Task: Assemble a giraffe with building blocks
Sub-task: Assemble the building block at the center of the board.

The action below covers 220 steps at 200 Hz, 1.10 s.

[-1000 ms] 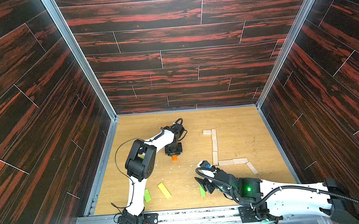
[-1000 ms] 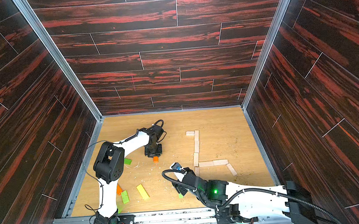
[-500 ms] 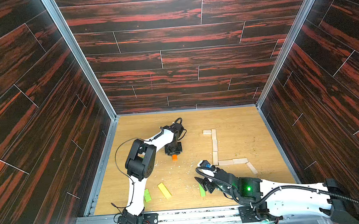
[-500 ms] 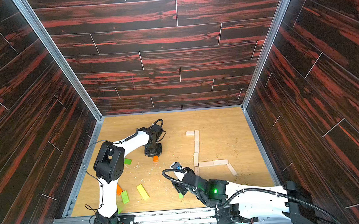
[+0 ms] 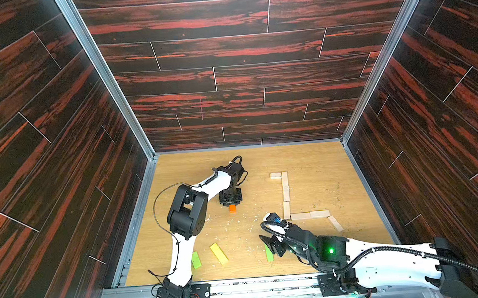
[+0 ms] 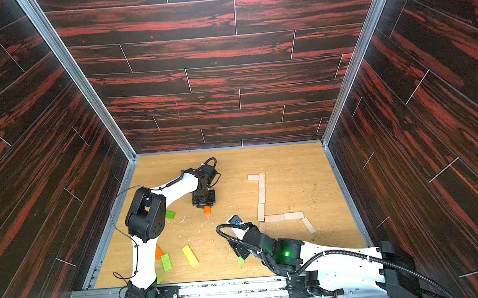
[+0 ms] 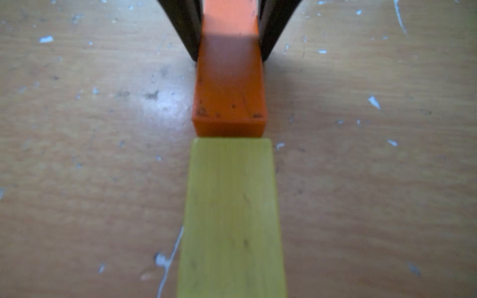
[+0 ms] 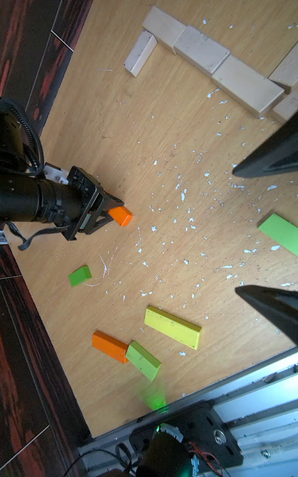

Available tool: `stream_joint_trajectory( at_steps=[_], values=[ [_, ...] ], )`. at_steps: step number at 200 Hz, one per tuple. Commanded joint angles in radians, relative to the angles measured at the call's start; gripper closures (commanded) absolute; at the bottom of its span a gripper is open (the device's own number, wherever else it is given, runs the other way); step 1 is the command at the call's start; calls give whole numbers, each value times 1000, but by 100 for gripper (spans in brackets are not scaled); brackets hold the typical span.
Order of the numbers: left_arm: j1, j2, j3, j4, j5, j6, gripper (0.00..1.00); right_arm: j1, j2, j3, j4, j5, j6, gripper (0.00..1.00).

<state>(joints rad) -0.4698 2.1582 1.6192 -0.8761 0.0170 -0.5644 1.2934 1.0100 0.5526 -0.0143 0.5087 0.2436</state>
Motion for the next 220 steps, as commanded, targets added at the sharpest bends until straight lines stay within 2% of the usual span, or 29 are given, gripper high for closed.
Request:
stream_joint_trajectory(
  at_steps=[1, 73, 148, 193, 220],
  values=[
    [11, 64, 4, 13, -9, 16, 75, -6, 11, 16, 15, -1, 7, 34],
    [15, 65, 1, 11, -17, 19, 73, -12, 18, 15, 20, -9, 5, 34],
    [16, 14, -8, 5, -29, 22, 48, -14, 22, 17, 22, -12, 7, 34],
    [16, -49, -2, -18, -32, 39, 42, -15, 25, 20, 23, -13, 8, 34],
    [12, -146, -26, -23, -26, 47, 39, -15, 24, 25, 22, -15, 8, 34]
  ],
)
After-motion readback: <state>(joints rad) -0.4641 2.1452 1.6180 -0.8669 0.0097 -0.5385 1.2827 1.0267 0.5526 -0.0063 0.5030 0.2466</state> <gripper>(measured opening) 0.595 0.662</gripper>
